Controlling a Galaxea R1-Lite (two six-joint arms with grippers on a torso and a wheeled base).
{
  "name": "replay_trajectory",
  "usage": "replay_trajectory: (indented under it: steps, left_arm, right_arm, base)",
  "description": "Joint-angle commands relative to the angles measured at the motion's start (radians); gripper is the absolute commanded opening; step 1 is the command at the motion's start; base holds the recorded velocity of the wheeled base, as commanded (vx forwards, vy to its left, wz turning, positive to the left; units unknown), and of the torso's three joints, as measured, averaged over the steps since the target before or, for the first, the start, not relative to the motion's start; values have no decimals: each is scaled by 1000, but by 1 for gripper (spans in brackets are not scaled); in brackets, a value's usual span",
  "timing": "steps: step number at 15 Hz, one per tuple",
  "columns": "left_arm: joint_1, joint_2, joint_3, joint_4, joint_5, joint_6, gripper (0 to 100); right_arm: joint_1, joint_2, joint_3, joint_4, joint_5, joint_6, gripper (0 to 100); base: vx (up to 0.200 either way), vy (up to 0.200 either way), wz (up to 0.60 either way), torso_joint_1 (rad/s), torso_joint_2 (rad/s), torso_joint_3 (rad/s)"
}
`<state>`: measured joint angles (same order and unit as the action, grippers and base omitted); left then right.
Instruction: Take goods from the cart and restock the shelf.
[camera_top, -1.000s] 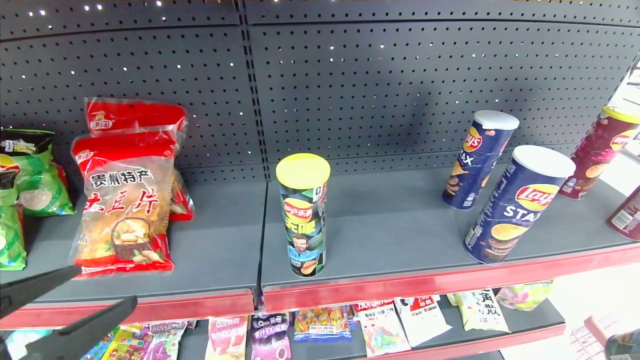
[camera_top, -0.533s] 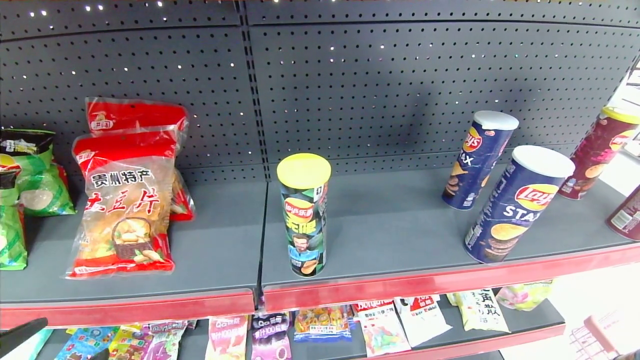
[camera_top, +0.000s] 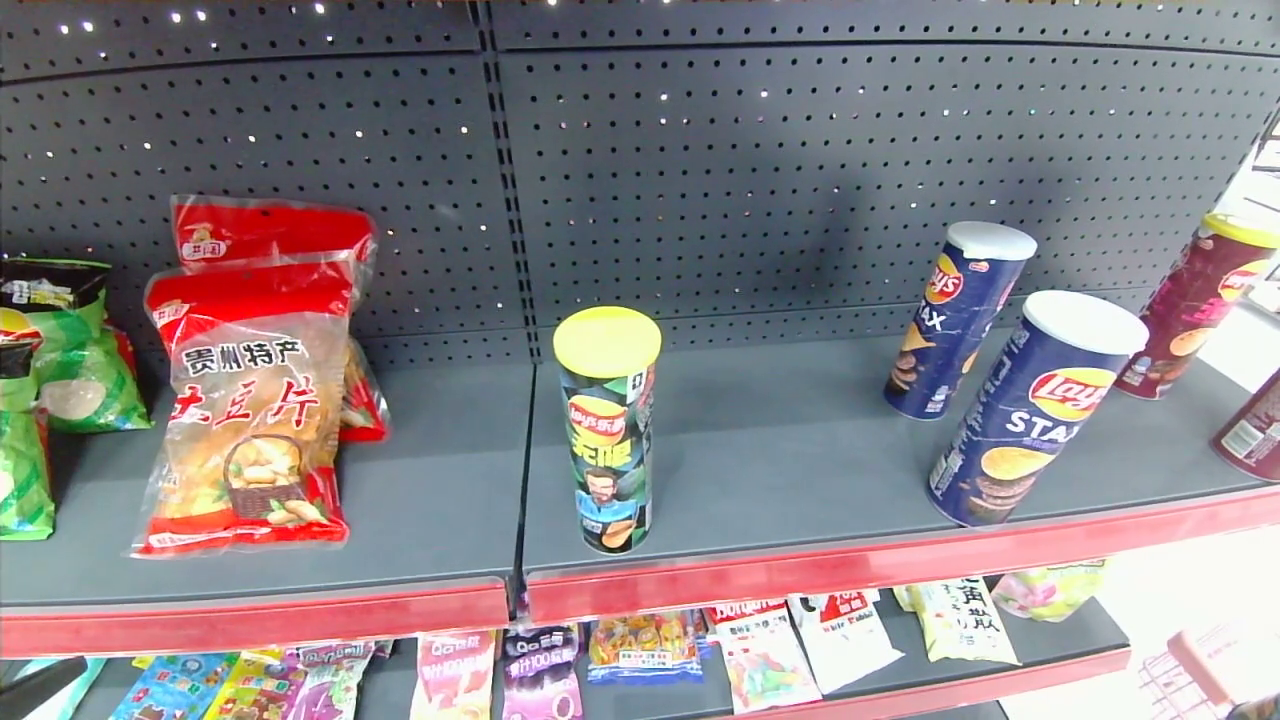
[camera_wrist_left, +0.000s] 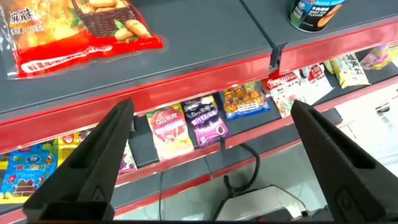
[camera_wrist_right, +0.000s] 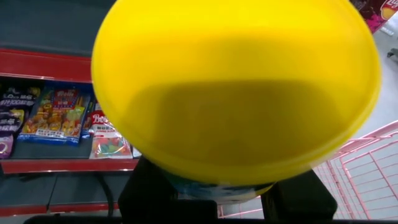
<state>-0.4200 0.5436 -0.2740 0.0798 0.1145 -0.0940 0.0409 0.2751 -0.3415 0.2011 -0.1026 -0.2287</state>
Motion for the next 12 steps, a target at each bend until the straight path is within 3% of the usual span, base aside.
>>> replay_trajectory:
  steps: [1,5,12]
  left_arm:
    - [0,4,1,0,1,5,100]
    - [0,4,1,0,1,7,100]
    - [0,2,1,0,1,19,100]
  right_arm:
    - [1,-1,1,1,0,0,0]
    - [1,1,2,1,0,0,0]
    - [1,1,10,3,0,0,0]
  base:
    - [0,0,0,0,0,0]
    - [0,0,0,0,0,0]
    - [0,0,600,3,2,0]
